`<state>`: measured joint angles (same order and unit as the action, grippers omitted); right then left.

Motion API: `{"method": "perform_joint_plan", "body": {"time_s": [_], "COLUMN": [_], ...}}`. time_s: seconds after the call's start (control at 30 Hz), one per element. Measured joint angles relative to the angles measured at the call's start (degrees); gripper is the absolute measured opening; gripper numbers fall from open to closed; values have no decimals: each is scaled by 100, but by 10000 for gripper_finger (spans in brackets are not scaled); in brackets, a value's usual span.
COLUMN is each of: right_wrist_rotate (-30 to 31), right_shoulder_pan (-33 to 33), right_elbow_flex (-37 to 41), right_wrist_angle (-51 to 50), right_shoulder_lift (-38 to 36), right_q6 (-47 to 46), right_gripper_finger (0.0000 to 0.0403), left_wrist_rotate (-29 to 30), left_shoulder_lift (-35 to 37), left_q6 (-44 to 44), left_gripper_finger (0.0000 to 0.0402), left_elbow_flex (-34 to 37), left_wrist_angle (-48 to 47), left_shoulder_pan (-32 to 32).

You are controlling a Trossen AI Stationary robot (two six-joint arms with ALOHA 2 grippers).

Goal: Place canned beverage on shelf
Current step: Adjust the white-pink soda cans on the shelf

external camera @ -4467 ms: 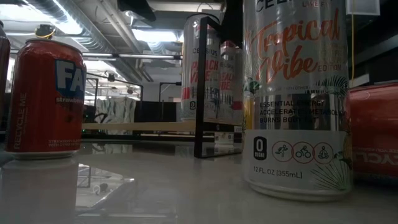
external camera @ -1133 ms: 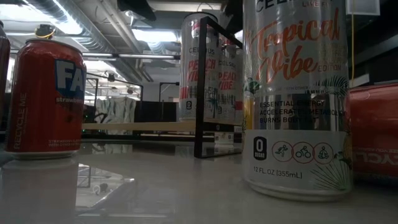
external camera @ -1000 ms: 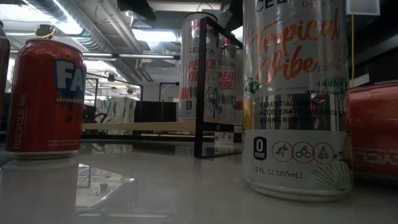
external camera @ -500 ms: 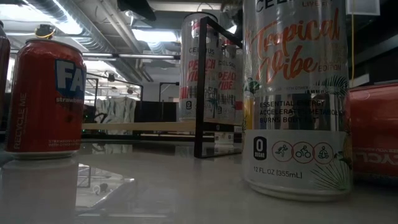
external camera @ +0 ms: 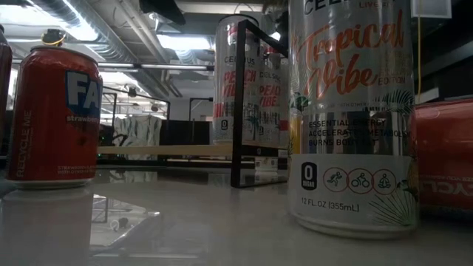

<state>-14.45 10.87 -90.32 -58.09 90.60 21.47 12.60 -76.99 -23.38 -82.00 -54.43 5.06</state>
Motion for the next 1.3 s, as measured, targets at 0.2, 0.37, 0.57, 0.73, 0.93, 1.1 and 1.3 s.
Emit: {"method": "perform_joint_plan", "body": {"time_s": [0.2, 0.37, 0.57, 0.73, 0.93, 1.1, 1.3], "right_wrist_rotate": [239, 249, 345, 347, 347, 340, 357], "right_shoulder_pan": [2, 2, -2, -2, -2, -4, -2], "right_elbow_flex": [0, 0, 0, 2, 2, 2, 2], "right_wrist_angle": [-160, -212, -198, -211, -211, -209, -188], "right_shoulder_lift": [311, 514, 536, 536, 536, 536, 533], "right_q6": [-4, -7, -58, -256, -372, -502, -950], "right_gripper_finger": [381, 381, 381, 379, 338, 289, 256], "left_wrist_rotate": [0, 0, 0, 41, 42, 42, 42], "left_shoulder_lift": [0, 0, 0, 0, 0, 0, 0], "left_q6": [0, 0, 0, 2, 2, 2, 2], "left_gripper_finger": [322, 322, 322, 322, 322, 322, 322], "left_elbow_flex": [0, 0, 0, 0, 0, 0, 0], "left_wrist_angle": [2, 1, 2, 2, 1, 2, 2], "left_shoulder_pan": [0, 0, 0, 1, 0, 1, 1]}}
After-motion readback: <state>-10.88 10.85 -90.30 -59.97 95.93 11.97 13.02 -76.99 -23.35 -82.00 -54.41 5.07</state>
